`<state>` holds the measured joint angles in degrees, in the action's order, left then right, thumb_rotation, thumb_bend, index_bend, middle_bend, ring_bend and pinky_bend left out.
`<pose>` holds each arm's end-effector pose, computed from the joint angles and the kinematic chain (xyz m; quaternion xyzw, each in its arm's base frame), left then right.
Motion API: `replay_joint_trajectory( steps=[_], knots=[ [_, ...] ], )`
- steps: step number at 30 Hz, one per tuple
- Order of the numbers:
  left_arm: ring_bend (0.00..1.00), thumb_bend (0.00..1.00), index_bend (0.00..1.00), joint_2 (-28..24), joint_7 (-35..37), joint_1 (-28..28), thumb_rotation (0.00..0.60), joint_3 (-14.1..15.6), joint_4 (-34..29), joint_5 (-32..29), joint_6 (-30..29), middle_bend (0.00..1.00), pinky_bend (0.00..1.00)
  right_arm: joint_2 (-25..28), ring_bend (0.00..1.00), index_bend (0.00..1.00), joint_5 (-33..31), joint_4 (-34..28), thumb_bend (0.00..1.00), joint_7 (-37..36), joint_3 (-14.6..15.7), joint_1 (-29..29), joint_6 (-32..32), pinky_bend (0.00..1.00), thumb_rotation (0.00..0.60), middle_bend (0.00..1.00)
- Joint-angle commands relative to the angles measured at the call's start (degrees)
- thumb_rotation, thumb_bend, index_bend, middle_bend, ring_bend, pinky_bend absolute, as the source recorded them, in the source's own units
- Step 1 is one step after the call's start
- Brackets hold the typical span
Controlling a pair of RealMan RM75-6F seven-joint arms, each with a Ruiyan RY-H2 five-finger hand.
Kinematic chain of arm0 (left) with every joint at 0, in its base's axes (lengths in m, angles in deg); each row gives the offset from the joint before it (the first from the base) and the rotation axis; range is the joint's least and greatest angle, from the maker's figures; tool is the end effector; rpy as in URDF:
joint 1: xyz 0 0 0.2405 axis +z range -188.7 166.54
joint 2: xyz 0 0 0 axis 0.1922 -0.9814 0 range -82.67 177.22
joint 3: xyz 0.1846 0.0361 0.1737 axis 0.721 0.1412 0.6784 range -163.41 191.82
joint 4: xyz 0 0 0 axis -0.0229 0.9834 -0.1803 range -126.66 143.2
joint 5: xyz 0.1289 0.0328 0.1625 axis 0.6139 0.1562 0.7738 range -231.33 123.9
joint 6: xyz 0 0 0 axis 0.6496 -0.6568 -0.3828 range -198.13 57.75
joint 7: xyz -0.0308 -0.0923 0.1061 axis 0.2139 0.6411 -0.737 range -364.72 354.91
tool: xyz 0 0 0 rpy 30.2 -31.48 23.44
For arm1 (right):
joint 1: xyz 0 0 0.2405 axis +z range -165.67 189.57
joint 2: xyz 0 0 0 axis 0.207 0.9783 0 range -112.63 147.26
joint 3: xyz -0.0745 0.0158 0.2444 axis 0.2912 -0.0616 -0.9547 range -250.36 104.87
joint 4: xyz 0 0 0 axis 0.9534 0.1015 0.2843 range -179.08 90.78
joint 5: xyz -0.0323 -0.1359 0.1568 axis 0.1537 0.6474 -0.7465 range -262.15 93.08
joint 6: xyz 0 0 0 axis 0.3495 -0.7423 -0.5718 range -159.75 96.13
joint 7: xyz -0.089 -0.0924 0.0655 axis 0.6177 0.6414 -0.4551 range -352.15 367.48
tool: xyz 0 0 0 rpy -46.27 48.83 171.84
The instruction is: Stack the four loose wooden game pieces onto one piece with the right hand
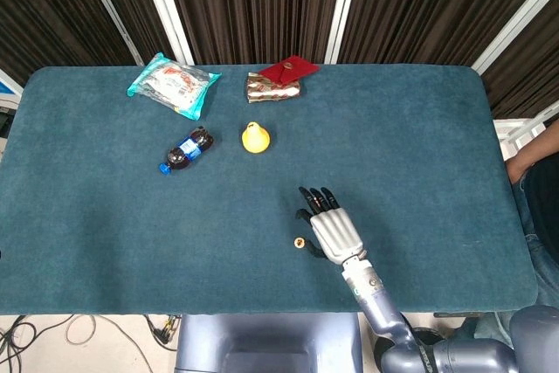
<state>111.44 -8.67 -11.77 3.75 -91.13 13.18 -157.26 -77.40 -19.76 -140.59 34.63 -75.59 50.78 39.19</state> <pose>-0.3319 0.1746 0.1845 -0.4327 -0.4539 -0.3674 0.6869 -0.1195 -0.2708 -0.0373 0.7221 -0.3949 0.4117 0.3913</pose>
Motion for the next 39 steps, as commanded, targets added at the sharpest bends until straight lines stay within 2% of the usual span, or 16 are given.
replay_joint_trajectory(
  steps=[1,5,9,20,34,39],
  knots=[
    [0.00,0.63,0.06,0.01,0.00,-0.02,0.600,-0.01,0.00,-0.02,0.03,0.00,0.00,0.63,0.00,0.34,4.54,3.10,0.38,-5.46,2.41,-0.50,-3.79,0.00,0.600,0.00],
    [0.00,0.63,0.06,0.03,-0.06,-0.01,0.600,-0.05,0.02,-0.08,-0.03,0.00,0.00,-0.24,0.00,0.34,10.97,8.26,0.38,-9.46,3.33,-0.14,-4.32,0.00,0.600,0.00],
    [0.00,0.63,0.06,0.07,-0.22,0.02,0.600,-0.04,0.04,-0.10,-0.12,0.00,0.00,-1.61,0.00,0.34,14.28,12.61,0.38,-11.88,3.51,0.00,-4.69,0.00,0.600,0.00],
    [0.00,0.63,0.06,0.23,-0.64,-0.01,0.600,-0.01,0.17,-0.09,-0.23,0.00,0.00,-3.06,0.00,0.34,17.96,17.44,0.38,-14.82,3.08,0.60,-7.20,0.00,0.600,0.00],
    [0.00,0.63,0.06,0.23,-0.67,0.03,0.600,-0.04,0.20,-0.03,-0.36,0.00,0.00,-5.10,0.00,0.34,18.31,20.87,0.38,-15.52,1.68,0.96,-9.90,0.00,0.600,0.00],
    [0.00,0.63,0.06,0.21,-0.59,0.05,0.600,-0.09,0.24,-0.06,-0.39,0.00,0.00,-5.53,0.00,0.38,18.29,22.09,0.38,-15.79,1.67,0.64,-10.58,0.00,0.600,0.00]
  ],
)
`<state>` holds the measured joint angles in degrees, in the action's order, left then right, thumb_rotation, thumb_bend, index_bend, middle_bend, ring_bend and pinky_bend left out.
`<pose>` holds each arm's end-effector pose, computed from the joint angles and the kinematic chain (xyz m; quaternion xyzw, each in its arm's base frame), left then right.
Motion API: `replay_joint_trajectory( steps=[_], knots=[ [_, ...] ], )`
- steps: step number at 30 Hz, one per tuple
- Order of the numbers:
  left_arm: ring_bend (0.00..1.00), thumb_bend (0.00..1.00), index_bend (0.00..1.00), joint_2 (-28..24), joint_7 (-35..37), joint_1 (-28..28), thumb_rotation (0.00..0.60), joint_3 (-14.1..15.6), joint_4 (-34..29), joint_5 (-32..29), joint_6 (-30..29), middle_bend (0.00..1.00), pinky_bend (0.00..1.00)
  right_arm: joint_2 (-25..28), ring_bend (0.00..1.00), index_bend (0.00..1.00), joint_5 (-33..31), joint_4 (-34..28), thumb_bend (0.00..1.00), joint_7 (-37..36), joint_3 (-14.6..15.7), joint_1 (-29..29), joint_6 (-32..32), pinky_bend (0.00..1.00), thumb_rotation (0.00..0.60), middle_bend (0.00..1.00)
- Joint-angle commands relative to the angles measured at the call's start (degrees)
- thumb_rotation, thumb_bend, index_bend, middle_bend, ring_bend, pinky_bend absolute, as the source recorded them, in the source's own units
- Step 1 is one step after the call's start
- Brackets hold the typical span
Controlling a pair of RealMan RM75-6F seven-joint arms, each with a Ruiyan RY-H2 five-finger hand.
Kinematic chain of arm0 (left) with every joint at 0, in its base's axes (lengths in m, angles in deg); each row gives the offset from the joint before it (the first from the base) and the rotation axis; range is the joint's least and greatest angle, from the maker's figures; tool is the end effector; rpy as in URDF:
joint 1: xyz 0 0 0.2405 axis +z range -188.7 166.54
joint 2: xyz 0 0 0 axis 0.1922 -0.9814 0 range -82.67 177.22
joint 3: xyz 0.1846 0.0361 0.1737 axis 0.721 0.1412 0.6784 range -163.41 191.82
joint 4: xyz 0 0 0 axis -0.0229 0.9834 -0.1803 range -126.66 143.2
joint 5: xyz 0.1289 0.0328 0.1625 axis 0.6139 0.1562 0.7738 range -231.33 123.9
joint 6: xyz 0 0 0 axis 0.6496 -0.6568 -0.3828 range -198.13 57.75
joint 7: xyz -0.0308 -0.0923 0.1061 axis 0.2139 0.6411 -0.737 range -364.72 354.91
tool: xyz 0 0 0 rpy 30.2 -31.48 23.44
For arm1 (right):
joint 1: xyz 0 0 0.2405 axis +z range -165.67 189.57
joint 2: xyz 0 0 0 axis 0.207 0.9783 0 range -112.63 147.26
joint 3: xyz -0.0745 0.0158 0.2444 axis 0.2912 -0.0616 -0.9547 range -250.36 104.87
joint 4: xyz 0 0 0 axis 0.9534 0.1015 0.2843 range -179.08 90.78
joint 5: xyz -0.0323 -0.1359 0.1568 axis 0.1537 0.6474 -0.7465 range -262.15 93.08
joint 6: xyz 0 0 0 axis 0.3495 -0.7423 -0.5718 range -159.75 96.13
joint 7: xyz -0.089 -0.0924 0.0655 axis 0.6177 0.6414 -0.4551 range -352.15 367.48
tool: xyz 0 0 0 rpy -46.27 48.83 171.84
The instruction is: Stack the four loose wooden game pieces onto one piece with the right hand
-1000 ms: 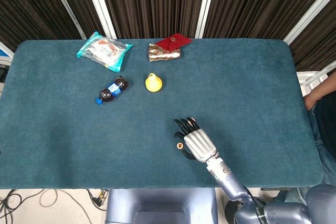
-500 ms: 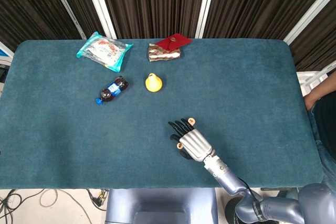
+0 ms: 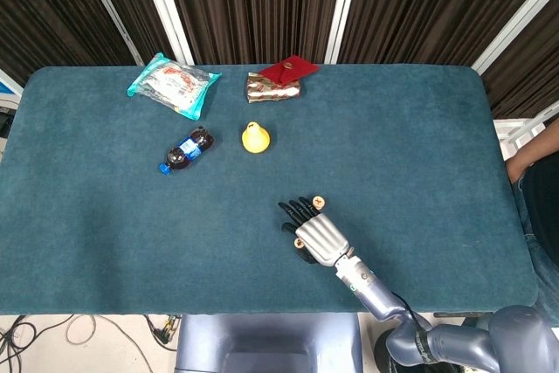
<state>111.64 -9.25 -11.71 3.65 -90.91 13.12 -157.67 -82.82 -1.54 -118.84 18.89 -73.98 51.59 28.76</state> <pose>-0.3324 0.1744 0.1851 -0.4323 -0.4493 -0.3652 0.6913 -0.1425 -0.2872 -0.0800 0.7940 -0.3166 0.4057 0.3236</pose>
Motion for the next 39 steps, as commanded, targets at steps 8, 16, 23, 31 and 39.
replay_joint_trajectory(
  steps=[8,16,23,31,39],
  knots=[
    [0.00,0.63,0.06,0.06,-0.08,0.02,0.600,0.03,0.04,0.12,-0.10,0.00,0.00,-0.60,0.00,0.44,0.04,1.70,0.38,-0.60,-0.27,-0.58,-0.84,0.00,0.600,0.00],
    [0.00,0.63,0.06,0.09,-0.16,0.01,0.600,0.03,0.07,0.15,-0.11,0.00,0.00,-1.05,0.00,0.46,-0.04,2.55,0.38,-0.53,-0.64,-0.98,-1.25,0.00,0.600,0.00],
    [0.00,0.63,0.06,0.09,-0.16,-0.01,0.600,0.04,0.08,0.18,-0.06,0.00,0.00,-1.01,0.00,0.47,0.06,2.68,0.38,-0.18,-1.06,-0.97,-1.78,0.00,0.600,0.00],
    [0.00,0.63,0.06,0.07,-0.08,0.02,0.600,0.02,0.11,0.18,-0.06,0.00,0.00,-0.87,0.00,0.47,-0.41,2.54,0.38,0.53,-1.28,-1.18,-2.67,0.00,0.600,0.00],
    [0.00,0.63,0.06,0.11,-0.16,0.03,0.600,0.01,0.14,0.19,-0.12,0.00,0.00,-0.83,0.00,0.50,-0.40,2.50,0.38,0.69,-1.39,-1.37,-3.05,0.00,0.600,0.00]
  ],
)
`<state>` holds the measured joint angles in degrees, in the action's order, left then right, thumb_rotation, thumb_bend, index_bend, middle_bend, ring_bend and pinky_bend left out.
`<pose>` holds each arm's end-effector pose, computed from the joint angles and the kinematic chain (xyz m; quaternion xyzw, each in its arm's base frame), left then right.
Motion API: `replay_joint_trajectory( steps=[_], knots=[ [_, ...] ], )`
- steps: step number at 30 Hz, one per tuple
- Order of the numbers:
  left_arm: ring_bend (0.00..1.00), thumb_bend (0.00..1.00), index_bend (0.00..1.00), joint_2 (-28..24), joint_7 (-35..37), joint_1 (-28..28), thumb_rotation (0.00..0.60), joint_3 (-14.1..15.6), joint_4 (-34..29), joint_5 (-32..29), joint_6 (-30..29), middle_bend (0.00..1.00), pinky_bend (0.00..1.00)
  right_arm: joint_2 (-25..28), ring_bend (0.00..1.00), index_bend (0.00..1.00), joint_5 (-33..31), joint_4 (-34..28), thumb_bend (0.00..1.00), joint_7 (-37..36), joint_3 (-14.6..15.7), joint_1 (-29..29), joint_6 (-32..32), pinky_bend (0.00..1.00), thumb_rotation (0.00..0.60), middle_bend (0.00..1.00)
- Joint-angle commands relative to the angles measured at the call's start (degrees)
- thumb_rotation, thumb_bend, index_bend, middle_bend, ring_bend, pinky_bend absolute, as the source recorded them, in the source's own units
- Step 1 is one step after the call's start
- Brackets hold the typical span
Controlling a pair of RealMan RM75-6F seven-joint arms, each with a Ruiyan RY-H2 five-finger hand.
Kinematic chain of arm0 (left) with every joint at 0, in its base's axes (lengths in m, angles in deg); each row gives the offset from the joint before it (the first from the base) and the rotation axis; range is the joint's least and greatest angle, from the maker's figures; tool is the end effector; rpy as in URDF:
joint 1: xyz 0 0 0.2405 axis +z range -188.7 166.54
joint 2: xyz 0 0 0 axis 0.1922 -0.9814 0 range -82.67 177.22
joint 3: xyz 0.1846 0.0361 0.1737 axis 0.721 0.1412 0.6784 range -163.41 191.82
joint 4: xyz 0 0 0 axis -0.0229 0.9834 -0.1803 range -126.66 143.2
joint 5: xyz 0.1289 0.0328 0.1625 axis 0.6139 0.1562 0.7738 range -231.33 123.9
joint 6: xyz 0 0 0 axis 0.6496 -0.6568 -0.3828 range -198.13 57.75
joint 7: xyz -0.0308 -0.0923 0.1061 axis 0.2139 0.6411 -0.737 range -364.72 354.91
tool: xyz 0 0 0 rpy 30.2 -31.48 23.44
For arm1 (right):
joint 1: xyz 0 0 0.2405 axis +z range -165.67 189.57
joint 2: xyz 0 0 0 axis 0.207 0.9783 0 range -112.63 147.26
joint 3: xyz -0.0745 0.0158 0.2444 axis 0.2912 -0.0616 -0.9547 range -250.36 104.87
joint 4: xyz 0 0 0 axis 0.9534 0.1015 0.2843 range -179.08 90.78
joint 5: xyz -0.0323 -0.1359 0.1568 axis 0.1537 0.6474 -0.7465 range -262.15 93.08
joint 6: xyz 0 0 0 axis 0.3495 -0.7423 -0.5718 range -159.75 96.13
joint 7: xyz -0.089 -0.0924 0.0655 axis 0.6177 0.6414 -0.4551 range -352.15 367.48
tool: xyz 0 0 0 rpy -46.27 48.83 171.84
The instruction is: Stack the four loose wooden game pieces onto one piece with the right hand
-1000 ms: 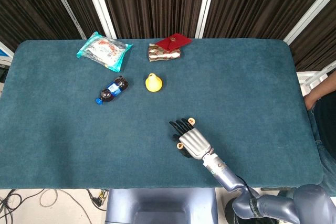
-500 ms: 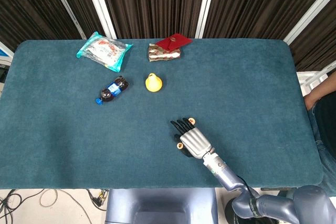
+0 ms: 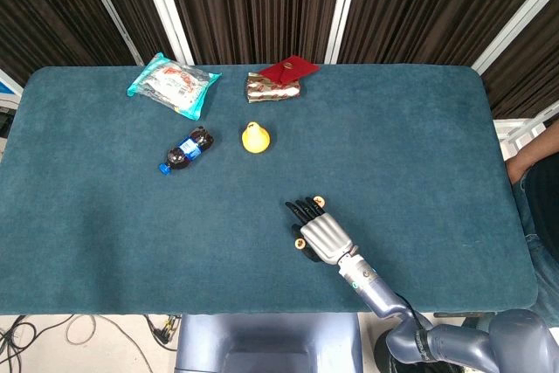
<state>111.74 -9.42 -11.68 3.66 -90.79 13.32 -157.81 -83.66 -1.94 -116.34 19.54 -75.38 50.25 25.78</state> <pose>-0.3322 0.1743 0.1849 -0.4335 -0.4472 -0.3650 0.6920 -0.1548 -0.2915 -0.0857 0.7971 -0.3244 0.3824 0.3366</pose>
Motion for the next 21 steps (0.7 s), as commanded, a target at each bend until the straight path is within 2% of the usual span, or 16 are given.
replay_joint_trajectory(
  steps=[1,16,21],
  knots=[
    [0.00,0.63,0.06,0.01,0.00,-0.01,0.600,0.01,0.01,0.00,0.03,0.00,0.00,0.02,0.00,0.51,-0.02,0.00,0.38,0.09,0.00,-0.05,-0.13,0.00,0.600,0.00],
    [0.00,0.63,0.06,-0.02,-0.05,0.01,0.600,0.04,-0.05,0.05,0.03,0.00,0.00,0.79,0.00,0.54,0.02,-1.29,0.38,0.98,-0.47,-0.14,-0.33,0.00,0.600,0.00],
    [0.00,0.63,0.06,-0.04,0.04,0.01,0.600,0.04,-0.06,0.04,0.07,0.00,0.00,2.35,0.00,0.54,0.06,-3.69,0.38,1.61,-1.63,0.01,0.51,0.00,0.600,0.00]
  ],
)
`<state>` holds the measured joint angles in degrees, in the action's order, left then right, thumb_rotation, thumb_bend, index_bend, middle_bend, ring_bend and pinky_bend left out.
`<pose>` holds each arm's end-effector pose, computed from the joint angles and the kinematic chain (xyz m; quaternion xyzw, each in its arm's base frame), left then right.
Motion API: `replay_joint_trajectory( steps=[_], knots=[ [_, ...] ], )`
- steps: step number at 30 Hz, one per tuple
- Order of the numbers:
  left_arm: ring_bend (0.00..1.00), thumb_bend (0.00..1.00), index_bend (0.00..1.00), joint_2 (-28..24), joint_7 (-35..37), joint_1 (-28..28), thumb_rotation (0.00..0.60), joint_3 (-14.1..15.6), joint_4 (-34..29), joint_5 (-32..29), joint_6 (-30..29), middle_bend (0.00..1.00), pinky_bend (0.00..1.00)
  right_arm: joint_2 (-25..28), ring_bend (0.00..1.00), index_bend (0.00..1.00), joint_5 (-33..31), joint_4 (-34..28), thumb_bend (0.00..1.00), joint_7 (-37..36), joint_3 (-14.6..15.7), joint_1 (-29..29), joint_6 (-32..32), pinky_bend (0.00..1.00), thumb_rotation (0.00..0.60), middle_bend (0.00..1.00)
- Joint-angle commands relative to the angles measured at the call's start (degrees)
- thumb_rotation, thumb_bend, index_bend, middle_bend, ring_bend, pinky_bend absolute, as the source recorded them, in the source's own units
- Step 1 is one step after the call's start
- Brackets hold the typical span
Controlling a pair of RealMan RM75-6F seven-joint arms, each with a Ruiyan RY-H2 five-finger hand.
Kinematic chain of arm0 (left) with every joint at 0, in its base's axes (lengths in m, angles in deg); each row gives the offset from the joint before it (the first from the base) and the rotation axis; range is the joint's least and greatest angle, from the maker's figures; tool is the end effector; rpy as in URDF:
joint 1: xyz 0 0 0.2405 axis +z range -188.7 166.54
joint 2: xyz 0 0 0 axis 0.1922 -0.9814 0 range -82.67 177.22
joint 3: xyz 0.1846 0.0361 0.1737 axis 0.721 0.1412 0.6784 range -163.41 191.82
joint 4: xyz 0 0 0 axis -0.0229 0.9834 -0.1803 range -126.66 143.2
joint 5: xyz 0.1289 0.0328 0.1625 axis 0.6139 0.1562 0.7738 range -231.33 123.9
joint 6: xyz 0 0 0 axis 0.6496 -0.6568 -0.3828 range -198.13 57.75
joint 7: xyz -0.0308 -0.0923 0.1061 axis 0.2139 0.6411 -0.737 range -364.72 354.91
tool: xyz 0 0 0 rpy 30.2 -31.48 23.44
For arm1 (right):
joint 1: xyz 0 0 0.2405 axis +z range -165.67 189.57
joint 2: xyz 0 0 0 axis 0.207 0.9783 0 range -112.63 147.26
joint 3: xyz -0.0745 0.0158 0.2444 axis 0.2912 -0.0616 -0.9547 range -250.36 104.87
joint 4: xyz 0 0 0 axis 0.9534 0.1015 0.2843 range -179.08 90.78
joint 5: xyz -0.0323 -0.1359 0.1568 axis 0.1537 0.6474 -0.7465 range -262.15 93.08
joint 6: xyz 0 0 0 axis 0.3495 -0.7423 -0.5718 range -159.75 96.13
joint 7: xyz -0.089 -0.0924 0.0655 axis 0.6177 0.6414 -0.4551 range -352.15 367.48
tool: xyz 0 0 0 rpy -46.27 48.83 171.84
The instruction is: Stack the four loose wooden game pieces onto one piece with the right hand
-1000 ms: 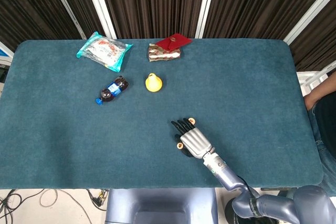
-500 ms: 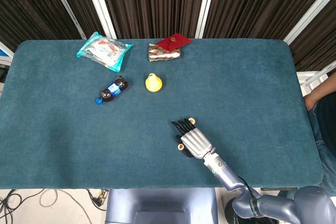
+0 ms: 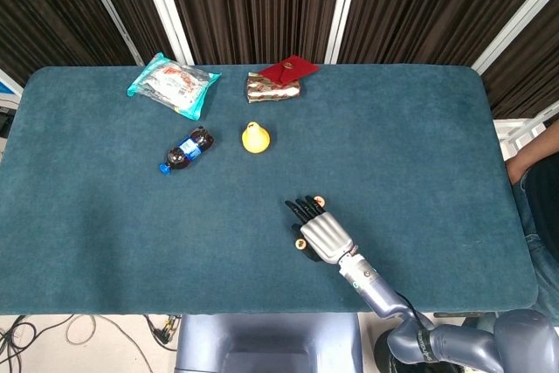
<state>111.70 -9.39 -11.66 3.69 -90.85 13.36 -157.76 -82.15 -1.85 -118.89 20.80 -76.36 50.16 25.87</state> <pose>-0.3321 0.1741 0.1848 -0.4338 -0.4478 -0.3650 0.6914 -0.1491 -0.2927 -0.0775 0.7950 -0.3194 0.3893 0.3382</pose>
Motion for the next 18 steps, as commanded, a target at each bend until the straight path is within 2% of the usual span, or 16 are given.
replay_joint_trajectory(
  steps=[1,4,6,13,18],
  knots=[
    [0.00,0.63,0.06,0.01,0.00,-0.01,0.600,0.02,0.01,0.04,0.01,0.00,0.00,1.35,0.00,0.54,-0.16,-1.89,0.38,0.59,-1.12,0.20,0.60,0.00,0.600,0.00],
    [0.00,0.63,0.06,0.03,0.00,0.00,0.600,0.03,-0.04,0.10,-0.03,0.00,0.00,3.09,0.00,0.54,-1.09,-4.31,0.38,1.55,-2.71,0.59,0.71,0.00,0.600,0.00],
    [0.00,0.63,0.06,0.05,-0.02,0.04,0.600,0.04,-0.11,0.15,-0.15,0.00,0.00,5.95,0.00,0.54,-4.31,-7.31,0.38,2.51,-6.03,1.67,-0.72,0.00,0.600,0.00],
    [0.00,0.63,0.06,0.05,-0.01,0.05,0.600,0.01,-0.14,0.20,-0.21,0.00,0.00,10.03,0.00,0.54,-13.41,-9.90,0.38,7.27,-9.61,4.20,-6.29,0.00,0.600,0.00],
    [0.00,0.63,0.06,0.01,0.07,0.06,0.600,-0.02,-0.16,0.19,-0.20,0.00,0.00,10.86,0.00,0.54,-17.83,-9.35,0.38,8.55,-10.48,5.26,-8.46,0.00,0.600,0.00]
  ],
)
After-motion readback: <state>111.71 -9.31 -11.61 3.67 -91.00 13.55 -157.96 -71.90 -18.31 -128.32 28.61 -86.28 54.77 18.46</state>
